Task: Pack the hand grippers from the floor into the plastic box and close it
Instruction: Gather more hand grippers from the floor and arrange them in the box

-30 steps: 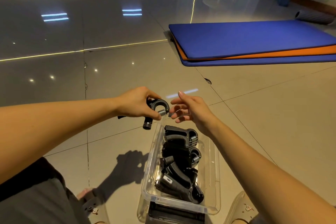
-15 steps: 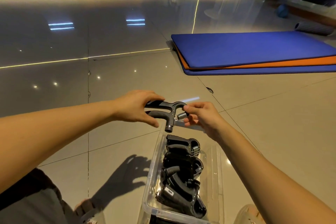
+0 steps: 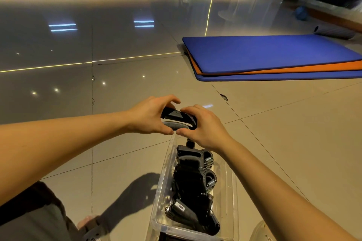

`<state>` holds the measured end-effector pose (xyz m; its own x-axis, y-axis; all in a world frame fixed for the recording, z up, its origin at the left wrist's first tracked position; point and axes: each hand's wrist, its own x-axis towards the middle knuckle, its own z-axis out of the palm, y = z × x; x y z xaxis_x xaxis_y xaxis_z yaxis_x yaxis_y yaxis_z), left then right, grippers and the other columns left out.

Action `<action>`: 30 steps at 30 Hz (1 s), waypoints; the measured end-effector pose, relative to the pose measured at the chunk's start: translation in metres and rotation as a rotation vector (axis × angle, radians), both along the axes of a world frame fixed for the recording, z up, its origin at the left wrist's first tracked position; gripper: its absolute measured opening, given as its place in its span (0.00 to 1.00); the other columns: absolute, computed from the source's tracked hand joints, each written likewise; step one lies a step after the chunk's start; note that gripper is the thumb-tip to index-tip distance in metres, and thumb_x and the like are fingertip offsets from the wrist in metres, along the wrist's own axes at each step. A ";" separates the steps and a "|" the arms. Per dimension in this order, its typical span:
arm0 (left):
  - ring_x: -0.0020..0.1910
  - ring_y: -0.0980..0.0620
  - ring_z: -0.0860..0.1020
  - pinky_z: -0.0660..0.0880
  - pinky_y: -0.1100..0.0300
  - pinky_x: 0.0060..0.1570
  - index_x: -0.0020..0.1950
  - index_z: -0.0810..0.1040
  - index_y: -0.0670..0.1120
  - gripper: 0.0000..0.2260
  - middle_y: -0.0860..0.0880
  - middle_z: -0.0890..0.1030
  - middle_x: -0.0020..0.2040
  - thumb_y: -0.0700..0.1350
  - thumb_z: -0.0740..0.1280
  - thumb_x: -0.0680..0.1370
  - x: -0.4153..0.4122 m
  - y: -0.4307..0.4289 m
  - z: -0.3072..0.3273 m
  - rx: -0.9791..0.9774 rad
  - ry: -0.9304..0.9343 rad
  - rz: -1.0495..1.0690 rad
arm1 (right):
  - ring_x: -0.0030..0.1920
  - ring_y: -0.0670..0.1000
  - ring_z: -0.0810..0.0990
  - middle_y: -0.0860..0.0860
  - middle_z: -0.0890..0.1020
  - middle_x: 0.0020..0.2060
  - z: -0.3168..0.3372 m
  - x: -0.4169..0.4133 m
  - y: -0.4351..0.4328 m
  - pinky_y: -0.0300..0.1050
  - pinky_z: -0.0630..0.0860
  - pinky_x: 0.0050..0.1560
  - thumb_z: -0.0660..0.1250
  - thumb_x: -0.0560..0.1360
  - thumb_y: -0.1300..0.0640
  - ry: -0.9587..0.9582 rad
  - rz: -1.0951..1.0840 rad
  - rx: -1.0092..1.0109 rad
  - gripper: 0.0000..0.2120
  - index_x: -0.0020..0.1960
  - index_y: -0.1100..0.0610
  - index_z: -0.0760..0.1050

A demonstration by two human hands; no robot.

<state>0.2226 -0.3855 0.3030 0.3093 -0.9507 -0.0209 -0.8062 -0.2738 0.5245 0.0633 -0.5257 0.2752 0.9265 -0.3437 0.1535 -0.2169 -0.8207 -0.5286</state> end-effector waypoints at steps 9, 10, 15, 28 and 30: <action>0.73 0.49 0.68 0.66 0.54 0.70 0.80 0.58 0.51 0.44 0.50 0.66 0.77 0.61 0.76 0.71 0.001 0.004 -0.035 0.164 -0.135 0.013 | 0.56 0.51 0.80 0.48 0.82 0.58 -0.041 -0.020 -0.025 0.51 0.78 0.57 0.75 0.73 0.43 0.156 -0.032 0.010 0.27 0.69 0.52 0.76; 0.73 0.49 0.67 0.66 0.54 0.71 0.80 0.59 0.50 0.44 0.49 0.66 0.77 0.62 0.75 0.71 0.002 0.004 -0.042 0.215 -0.171 0.012 | 0.57 0.51 0.80 0.48 0.83 0.59 -0.050 -0.025 -0.031 0.52 0.78 0.58 0.74 0.73 0.43 0.186 -0.063 0.023 0.27 0.68 0.51 0.77; 0.77 0.47 0.61 0.61 0.51 0.76 0.81 0.56 0.48 0.48 0.48 0.60 0.80 0.67 0.73 0.70 -0.009 0.011 -0.084 0.496 -0.307 -0.130 | 0.61 0.53 0.79 0.49 0.81 0.62 -0.096 -0.036 -0.046 0.52 0.76 0.60 0.74 0.73 0.42 0.286 -0.108 -0.043 0.28 0.70 0.51 0.75; 0.82 0.49 0.46 0.42 0.60 0.76 0.82 0.41 0.47 0.61 0.49 0.43 0.83 0.74 0.71 0.64 -0.007 0.011 -0.128 0.460 -0.222 -0.286 | 0.59 0.55 0.74 0.50 0.81 0.62 -0.168 -0.021 -0.053 0.52 0.72 0.60 0.71 0.76 0.45 0.300 -0.079 -0.183 0.24 0.70 0.50 0.73; 0.82 0.50 0.46 0.42 0.59 0.77 0.83 0.41 0.47 0.61 0.50 0.44 0.83 0.76 0.69 0.64 -0.002 0.011 -0.131 0.461 -0.237 -0.295 | 0.60 0.55 0.74 0.50 0.81 0.63 -0.171 -0.019 -0.054 0.52 0.72 0.61 0.71 0.76 0.45 0.301 -0.076 -0.154 0.25 0.71 0.51 0.73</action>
